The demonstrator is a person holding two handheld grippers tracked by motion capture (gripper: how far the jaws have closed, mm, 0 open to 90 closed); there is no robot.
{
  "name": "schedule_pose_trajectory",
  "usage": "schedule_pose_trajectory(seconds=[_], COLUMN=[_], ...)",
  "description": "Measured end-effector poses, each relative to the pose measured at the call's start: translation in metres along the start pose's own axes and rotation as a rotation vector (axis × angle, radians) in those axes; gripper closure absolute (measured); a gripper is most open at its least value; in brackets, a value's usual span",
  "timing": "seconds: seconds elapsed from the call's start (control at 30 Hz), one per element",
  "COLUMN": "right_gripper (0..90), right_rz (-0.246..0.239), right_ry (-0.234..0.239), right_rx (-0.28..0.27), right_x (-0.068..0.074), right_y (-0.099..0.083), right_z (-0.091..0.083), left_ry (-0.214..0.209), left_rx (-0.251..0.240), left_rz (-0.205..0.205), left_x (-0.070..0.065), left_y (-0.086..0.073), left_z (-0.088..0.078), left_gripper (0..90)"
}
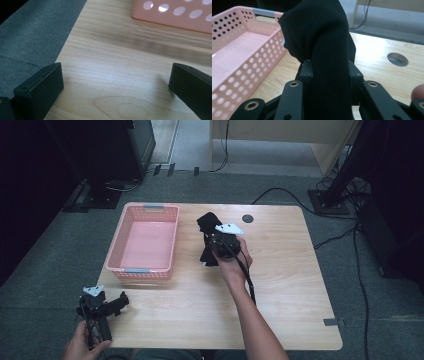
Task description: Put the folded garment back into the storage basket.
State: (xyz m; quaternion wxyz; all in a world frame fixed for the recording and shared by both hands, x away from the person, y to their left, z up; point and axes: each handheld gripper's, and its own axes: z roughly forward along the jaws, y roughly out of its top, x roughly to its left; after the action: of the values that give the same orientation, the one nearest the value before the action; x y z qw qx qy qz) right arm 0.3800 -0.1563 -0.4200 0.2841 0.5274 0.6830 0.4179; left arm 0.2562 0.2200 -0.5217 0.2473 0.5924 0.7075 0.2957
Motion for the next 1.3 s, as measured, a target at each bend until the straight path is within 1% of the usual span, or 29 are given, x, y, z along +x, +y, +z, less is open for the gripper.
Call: schedule_pose_trajectory(seconds=[0.07,0.1,0.23,0.37,0.43,0.67,1.03,1.3], right_gripper=[67.8,67.8,67.8,67.8,67.8,67.8,67.8,67.7], right_rz=[0.000,0.000,-0.007,-0.008,0.003,0.002,-0.013,-0.006], right_ry=[0.015,0.015,0.031,0.041,0.055,0.071,0.108,0.132], right_rx=[-0.005,-0.005,-0.007,-0.006,-0.003,-0.004,-0.004,0.001], right_x=[0.006,0.006,0.015,0.019,0.022,0.029,0.050,0.059], right_y=[0.005,0.005,0.012,0.015,0.018,0.023,0.033,0.037], right_z=[0.001,0.001,0.002,0.003,0.004,0.007,0.012,0.017], left_ry=[0.000,0.000,0.000,0.000,0.000,0.000,0.000,0.000], left_rx=[0.000,0.000,0.000,0.000,0.000,0.000,0.000,0.000], left_rz=[0.000,0.000,0.000,-0.001,0.000,0.000,-0.001,-0.001], left_x=[0.000,0.000,0.000,0.000,0.000,0.000,0.000,0.000], left_y=[0.000,0.000,0.000,0.000,0.000,0.000,0.000,0.000], left_z=[0.000,0.000,0.000,0.000,0.000,0.000,0.000,0.000], left_gripper=[0.0,0.0,0.0,0.0,0.0,0.0,0.0,0.0])
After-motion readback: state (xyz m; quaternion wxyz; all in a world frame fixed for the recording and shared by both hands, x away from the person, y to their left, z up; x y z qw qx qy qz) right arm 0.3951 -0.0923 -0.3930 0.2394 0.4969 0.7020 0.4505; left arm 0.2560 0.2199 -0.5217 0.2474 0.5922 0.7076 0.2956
